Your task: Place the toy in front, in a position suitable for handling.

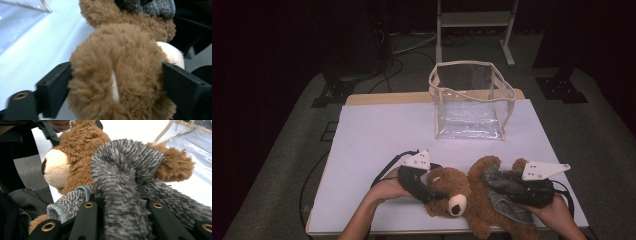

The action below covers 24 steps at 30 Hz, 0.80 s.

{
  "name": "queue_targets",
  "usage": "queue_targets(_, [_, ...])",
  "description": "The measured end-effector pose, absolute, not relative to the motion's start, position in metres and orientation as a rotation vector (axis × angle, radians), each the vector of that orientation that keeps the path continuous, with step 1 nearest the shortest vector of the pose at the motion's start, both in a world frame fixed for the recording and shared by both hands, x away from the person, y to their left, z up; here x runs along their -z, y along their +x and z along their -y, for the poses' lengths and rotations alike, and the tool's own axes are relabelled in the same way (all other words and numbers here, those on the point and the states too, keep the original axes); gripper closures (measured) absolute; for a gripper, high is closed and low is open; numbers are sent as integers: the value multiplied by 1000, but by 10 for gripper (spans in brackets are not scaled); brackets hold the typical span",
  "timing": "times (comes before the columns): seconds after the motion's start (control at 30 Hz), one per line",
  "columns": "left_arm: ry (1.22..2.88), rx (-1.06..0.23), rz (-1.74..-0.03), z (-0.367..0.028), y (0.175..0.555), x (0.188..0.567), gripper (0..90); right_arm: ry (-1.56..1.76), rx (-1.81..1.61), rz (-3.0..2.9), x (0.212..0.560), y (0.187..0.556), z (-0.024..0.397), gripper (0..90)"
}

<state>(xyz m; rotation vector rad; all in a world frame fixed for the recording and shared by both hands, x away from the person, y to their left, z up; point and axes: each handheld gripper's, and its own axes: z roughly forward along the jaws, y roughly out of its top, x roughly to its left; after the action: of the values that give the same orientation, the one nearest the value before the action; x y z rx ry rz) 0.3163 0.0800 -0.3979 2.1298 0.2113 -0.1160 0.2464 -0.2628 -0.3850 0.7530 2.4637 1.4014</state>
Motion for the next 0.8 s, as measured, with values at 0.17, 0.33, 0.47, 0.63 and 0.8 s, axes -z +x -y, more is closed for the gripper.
queue_targets(0.17, [2161,130,-209,-77,322,400,418,757,-1411,-2464,387,249,264,710])
queue_targets(0.33, [2181,7,-213,-78,328,388,532,770,-1444,-2425,385,261,266,709])
queue_targets(0.47, [2215,-67,-221,-80,337,380,556,770,-1455,-2417,380,282,262,709])
queue_targets(0.63, [2228,-141,-242,-92,350,372,583,745,-1443,-2438,377,306,247,710])
queue_targets(0.8, [2197,-149,-283,-113,357,366,557,719,-1409,-2459,377,325,229,710])
